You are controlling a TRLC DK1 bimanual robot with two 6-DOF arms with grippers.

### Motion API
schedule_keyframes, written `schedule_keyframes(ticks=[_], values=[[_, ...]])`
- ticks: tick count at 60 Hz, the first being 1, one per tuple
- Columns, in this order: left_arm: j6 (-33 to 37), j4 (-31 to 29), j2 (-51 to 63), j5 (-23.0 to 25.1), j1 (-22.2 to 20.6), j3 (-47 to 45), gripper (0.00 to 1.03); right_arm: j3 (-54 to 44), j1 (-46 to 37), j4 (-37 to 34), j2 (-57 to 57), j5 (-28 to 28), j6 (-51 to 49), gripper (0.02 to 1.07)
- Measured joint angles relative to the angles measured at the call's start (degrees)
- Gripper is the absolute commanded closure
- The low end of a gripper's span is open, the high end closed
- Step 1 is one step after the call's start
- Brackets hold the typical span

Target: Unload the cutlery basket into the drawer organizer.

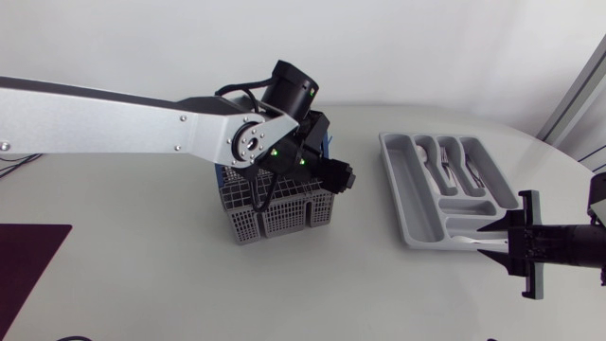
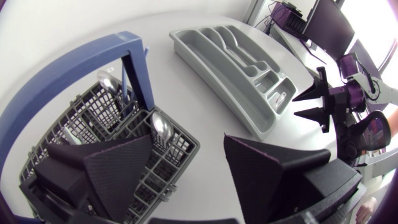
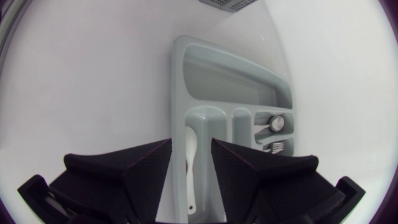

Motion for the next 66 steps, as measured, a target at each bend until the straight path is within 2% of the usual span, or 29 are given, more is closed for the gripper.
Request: schedule_keyframes(ticks=[11,23,26,34,40,46,56,66], values=[[-0.4,2.0,-0.5,-1.9,0.0,-1.0,0.36,-3.7,1.0,-0.2,-3.5,-1.7,1.3,0.57],[-0.4,3.4,-0.5,-3.6,-0.4,-1.5,0.37,-6.7,3.9,-2.0,-10.9,-3.3,4.3,0.55],[-0.5,4.3,-0.5,-3.9,-0.5,-1.6,0.42,-7.6,5.1,-2.8,-13.5,-3.6,5.9,0.55],[-0.6,5.4,-0.5,-4.8,-0.7,-1.6,0.44,-8.7,8.8,-5.1,-18.1,-3.8,9.8,0.54],[-0.6,5.8,-0.5,-5.1,-0.9,-1.7,0.45,-8.8,12.5,-5.8,-20.6,-4.3,14.5,0.5],[-0.6,6.1,-0.5,-5.1,-1.0,-1.8,0.48,-8.8,15.6,-5.8,-21.6,-4.8,19.1,0.46],[-0.6,6.2,-0.5,-6.4,-1.2,-1.8,0.53,-8.8,20.3,-4.0,-21.9,-4.9,26.3,0.46],[-0.6,6.6,-0.4,-7.3,-1.5,-1.8,0.58,-8.8,22.2,-2.6,-21.9,-4.9,29.5,0.43]])
